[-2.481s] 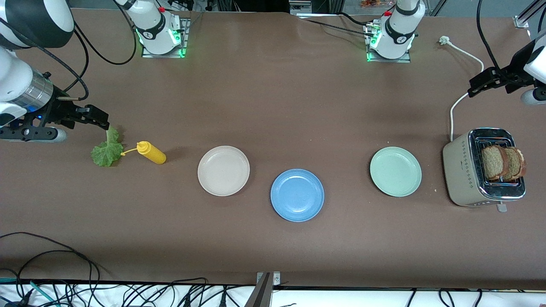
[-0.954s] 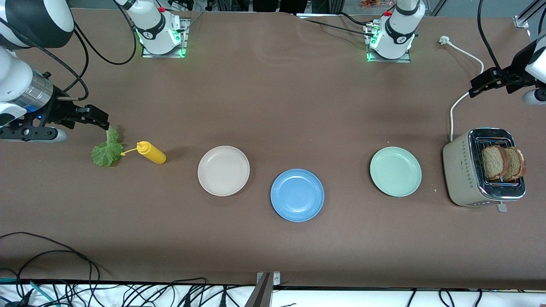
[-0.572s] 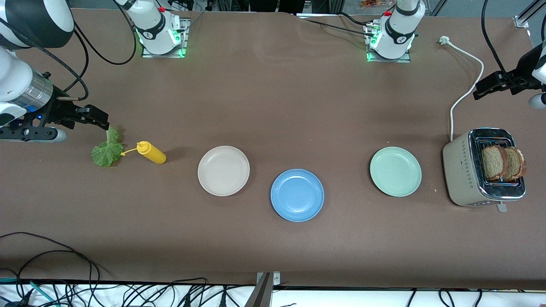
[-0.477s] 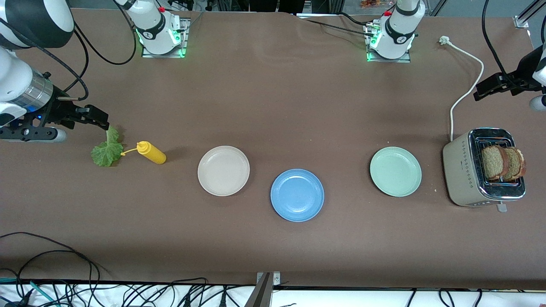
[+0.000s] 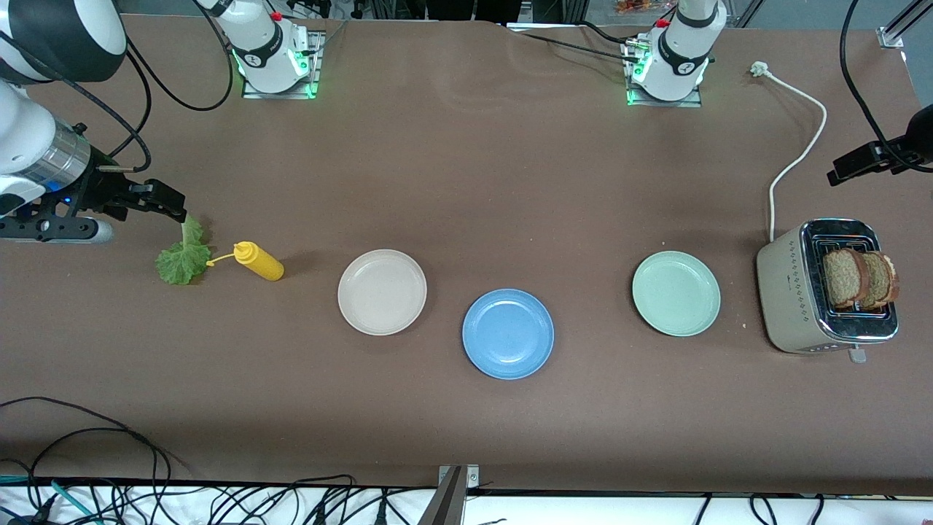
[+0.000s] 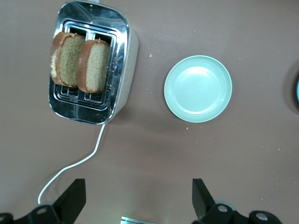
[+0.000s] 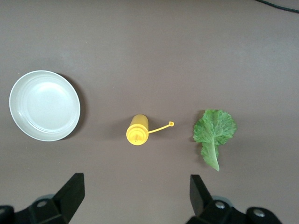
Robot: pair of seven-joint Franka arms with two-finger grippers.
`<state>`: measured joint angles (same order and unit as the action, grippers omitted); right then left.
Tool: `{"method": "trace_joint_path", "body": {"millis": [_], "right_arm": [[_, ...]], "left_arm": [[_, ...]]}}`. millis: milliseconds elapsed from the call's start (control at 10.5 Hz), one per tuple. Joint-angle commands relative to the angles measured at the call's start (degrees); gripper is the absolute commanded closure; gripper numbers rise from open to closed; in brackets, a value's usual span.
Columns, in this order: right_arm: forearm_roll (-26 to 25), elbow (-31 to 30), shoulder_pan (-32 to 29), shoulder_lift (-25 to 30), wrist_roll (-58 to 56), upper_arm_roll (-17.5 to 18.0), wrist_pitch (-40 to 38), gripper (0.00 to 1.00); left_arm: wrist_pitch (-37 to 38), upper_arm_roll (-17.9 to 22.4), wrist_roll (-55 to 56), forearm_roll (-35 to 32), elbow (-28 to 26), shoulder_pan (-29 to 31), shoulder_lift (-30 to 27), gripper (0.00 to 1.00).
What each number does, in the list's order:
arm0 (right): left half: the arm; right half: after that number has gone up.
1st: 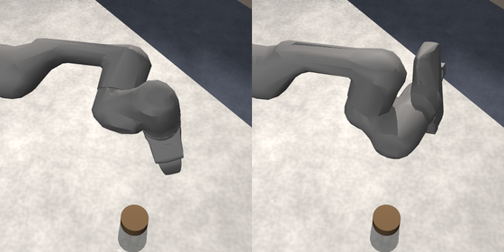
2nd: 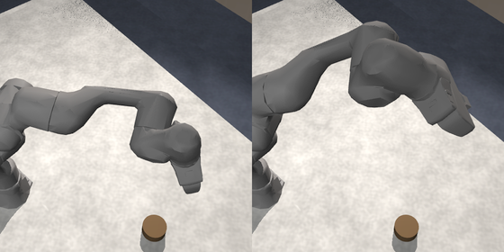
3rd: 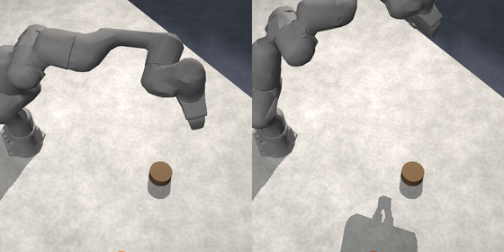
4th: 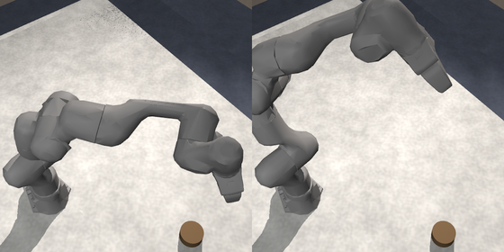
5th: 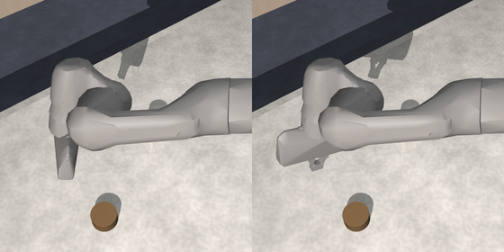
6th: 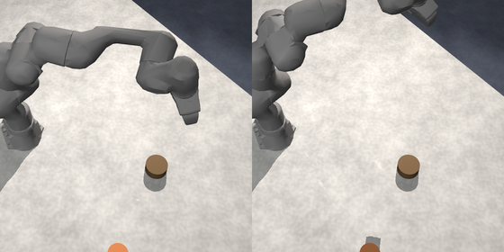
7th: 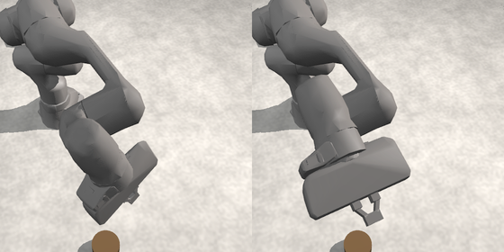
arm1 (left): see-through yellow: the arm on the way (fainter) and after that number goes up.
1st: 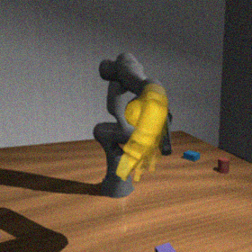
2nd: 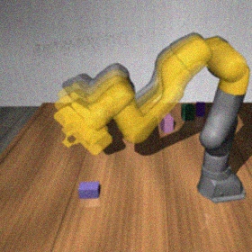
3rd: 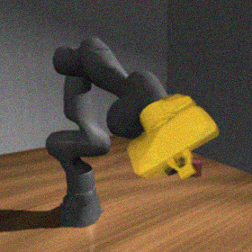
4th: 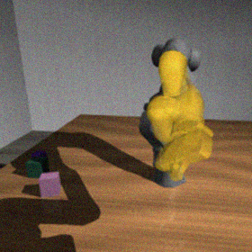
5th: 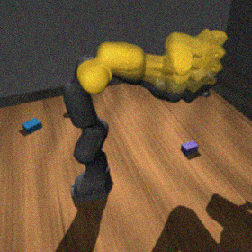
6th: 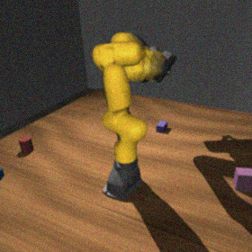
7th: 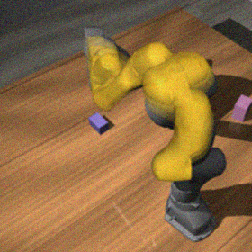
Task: Make sandwich in blue plate with both arms
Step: 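Move the left gripper over the bread slices in the toaster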
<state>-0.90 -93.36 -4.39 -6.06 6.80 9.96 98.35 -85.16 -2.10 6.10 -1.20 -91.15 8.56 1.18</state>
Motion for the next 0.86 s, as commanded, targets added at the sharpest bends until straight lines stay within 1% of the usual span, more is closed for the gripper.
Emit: {"method": "trace_joint_path", "body": {"millis": [0, 382, 763], "right_arm": [[-0.77, 0.46, -0.18, 0.35, 0.23, 0.24, -0.18, 0.0], [-0.77, 0.46, -0.27, 0.35, 0.23, 0.24, -0.18, 0.0], [-0.77, 0.46, -0.27, 0.26, 0.06, 0.15, -0.09, 0.0]], "left_arm": [[0.0, -0.28, -1.62, -0.56, 2.11, 2.33, 1.72, 0.0], [-0.09, -0.36, -1.0, -1.7, 2.03, 2.42, 2.16, 0.0], [-2.11, -0.45, -1.53, -2.49, 2.11, 2.33, 3.57, 0.0]]}}
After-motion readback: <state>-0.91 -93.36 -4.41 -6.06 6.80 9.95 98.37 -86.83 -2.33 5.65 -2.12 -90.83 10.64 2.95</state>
